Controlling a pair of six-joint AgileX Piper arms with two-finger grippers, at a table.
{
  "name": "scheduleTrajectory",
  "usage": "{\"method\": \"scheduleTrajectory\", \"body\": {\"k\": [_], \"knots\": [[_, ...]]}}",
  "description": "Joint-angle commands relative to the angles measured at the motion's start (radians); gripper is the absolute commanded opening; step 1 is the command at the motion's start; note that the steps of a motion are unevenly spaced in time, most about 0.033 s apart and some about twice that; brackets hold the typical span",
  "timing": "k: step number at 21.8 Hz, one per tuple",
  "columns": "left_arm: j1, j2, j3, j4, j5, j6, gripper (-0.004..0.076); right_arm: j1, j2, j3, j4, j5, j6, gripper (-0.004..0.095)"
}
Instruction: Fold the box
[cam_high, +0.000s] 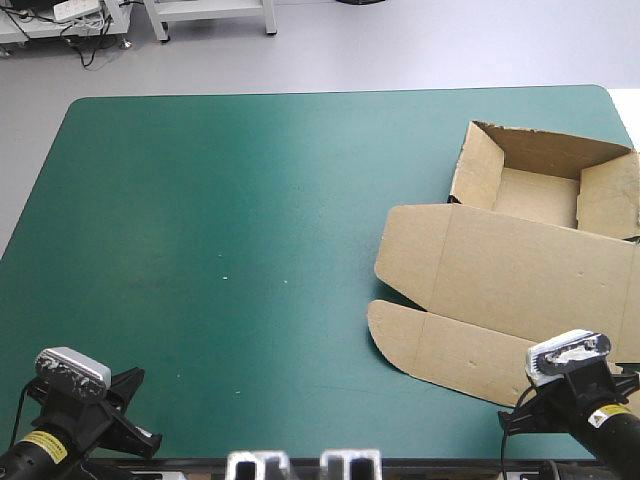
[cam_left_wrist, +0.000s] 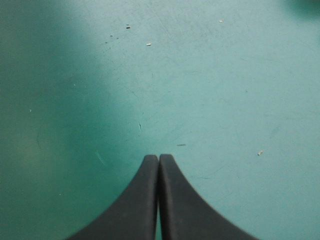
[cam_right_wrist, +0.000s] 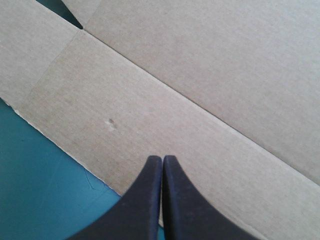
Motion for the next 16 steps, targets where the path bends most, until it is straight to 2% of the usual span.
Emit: {"method": "scheduleTrajectory", "body": {"k": [1, 13, 16], "knots": [[0.000, 0.012, -0.023, -0.012, -0.069, -0.004, -0.0010, 0.000, -0.041, -0.021, -0.018, -0.026, 0.001, -0.0005], [0.000, 0.012, -0.023, -0.012, -0.069, -0.002, -0.0010, 0.000, -0.083, -0.021, -0.019, -0.030, 0.019, -0.0005], [0.000, 0.012, -0.023, -0.012, -0.069, -0.002, -0.0010, 0.000, -0.083, -0.021, -0.009, -0.017, 0.083, -0.0005]]}}
